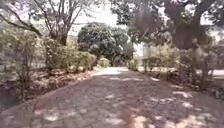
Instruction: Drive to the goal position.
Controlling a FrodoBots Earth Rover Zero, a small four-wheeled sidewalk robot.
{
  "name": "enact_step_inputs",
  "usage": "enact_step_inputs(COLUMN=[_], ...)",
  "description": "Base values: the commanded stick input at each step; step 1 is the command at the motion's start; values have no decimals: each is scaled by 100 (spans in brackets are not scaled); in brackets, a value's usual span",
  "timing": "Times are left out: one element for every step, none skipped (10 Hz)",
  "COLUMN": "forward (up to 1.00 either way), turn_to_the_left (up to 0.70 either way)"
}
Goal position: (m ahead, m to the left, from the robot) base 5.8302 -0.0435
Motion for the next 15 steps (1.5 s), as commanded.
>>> enact_step_inputs(forward=[70, 70, 70, 70, 70, 70, 70, 70, 70, 70, 70, 70, 70, 70, 70], turn_to_the_left=[0, 0, 0, 0, 0, 0, 0, 0, 0, 0, 0, 0, 0, 0, 0])
